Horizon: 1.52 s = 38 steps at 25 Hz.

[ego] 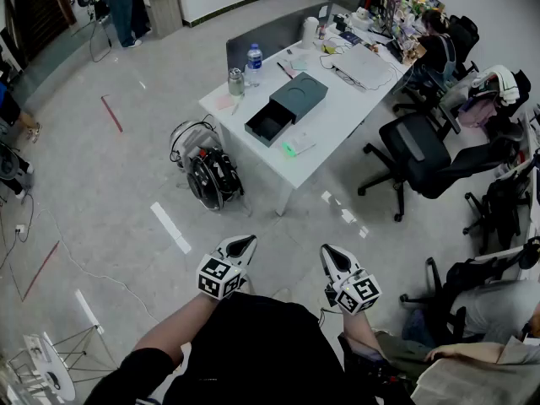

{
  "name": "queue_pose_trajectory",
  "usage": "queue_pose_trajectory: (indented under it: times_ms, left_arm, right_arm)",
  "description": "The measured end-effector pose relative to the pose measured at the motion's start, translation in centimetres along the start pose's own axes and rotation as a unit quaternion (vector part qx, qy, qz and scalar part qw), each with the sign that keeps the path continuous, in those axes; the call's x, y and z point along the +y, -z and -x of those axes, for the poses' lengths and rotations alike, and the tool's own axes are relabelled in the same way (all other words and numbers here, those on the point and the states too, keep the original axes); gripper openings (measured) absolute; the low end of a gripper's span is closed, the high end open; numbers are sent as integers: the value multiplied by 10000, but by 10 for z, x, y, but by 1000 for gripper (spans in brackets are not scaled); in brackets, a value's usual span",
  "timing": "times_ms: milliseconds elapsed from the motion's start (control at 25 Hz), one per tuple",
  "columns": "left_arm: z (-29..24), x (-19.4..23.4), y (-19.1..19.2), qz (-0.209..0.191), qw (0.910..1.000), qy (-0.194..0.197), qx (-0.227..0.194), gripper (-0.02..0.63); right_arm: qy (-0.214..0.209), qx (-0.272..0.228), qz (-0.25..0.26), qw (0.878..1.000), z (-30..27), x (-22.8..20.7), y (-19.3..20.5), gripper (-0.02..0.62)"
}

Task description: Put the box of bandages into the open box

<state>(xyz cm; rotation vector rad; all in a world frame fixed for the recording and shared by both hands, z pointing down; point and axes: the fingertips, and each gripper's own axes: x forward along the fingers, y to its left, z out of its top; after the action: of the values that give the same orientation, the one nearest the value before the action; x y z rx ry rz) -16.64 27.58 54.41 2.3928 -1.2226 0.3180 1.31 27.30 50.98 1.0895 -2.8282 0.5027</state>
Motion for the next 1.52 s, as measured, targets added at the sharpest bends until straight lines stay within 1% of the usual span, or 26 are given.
queue_pose_trajectory:
  times_ms: [320, 600, 800, 1000, 1080, 1240, 1520]
  left_arm:
    - [-16, -32, 11, -13, 9999, -112, 68, 8]
    - [-26, -57, 13, -109, 9996, -242, 127, 8]
    - [-36, -70, 16, -172, 9993, -285, 151, 8]
    - [-43, -82, 3, -288, 9992, -255, 107, 8]
    - [-43, -83, 1, -327, 9991, -256, 133, 8]
    - [-44, -78, 6, -261, 9989, -313, 235, 8]
    - [-70, -69, 7, -200, 9991, -150, 349, 8]
  right_arm:
    - [-127, -34, -19, 9999, 28, -14, 6, 26]
    - [-223, -198, -133, 9995, 48, -32, 10, 26]
    - [-194, -200, -135, 9995, 60, -44, 17, 27]
    - [-101, -259, -220, 9994, 72, -54, 17, 26]
    - [-51, -264, -258, 9993, 73, -57, 17, 26]
    - [-32, -289, -349, 9990, 71, -59, 18, 27]
    - [138, -242, -387, 9989, 60, -77, 14, 26]
